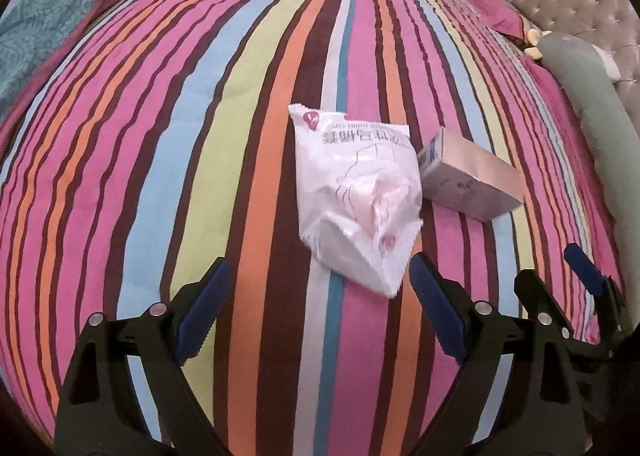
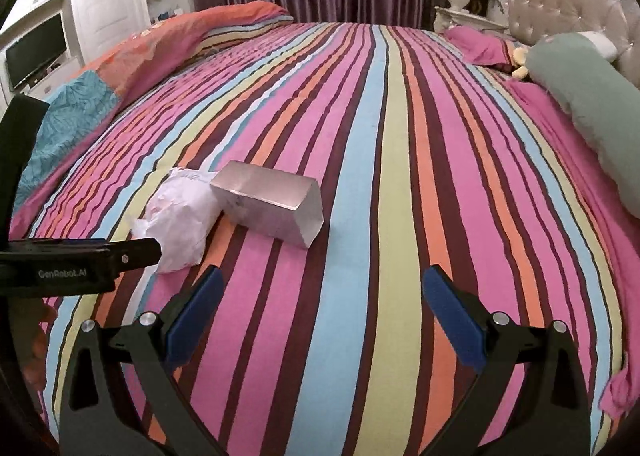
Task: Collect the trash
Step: 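Grasp the white plastic bag with left tool while right tool grasps silver box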
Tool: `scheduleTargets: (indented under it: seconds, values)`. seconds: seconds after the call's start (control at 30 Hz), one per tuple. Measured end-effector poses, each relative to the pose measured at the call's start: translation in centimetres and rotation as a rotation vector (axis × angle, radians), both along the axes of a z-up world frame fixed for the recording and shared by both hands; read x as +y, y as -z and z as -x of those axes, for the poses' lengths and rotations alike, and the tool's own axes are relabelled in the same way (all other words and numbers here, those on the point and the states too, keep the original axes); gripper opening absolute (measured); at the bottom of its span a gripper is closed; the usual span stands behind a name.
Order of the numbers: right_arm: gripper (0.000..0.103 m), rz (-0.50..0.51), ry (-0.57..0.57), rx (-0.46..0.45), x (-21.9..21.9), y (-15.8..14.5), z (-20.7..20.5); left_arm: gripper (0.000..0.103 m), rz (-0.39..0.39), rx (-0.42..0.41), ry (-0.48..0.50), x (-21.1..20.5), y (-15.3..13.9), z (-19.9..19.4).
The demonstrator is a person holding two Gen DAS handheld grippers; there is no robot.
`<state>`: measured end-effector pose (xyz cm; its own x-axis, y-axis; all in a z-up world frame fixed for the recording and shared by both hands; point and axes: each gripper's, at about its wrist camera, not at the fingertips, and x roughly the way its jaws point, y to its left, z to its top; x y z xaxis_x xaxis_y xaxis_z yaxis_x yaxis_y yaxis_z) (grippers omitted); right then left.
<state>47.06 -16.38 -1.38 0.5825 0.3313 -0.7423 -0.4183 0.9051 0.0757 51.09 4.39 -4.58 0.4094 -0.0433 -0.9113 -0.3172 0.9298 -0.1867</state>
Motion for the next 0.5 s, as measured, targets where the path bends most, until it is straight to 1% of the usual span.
scheduleTargets:
  seconds: [0.23,0.3,0.33,0.4,0.5]
  values:
    - [0.095,0.048,-0.063,0.004,1.2,1.0,-1.8,0.088,-0.007,0.014,0.011,-0.8,0.5,-2.3]
    - [0.095,0.055,-0.078,0.005,1.5,1.2,-2.3,0.088,0.004,0.024,0.01,-1.0,0.8,-2.7]
    - [0.095,0.059,-0.085,0.007,1.6,1.3,-2.6,0.088,0.033,0.027,0.01,-1.0,0.7,-2.6]
    - [0.095,0.064,-0.097,0.007,1.7,1.5,-3.0,0.088,0.072,-0.005,0.007,-1.0,0.2,-2.3]
    - [0.095,0.083,-0.121,0.001,2.0,1.8,-3.4,0.088,0.056,-0.015,0.002,-1.1,-0.2,-2.5]
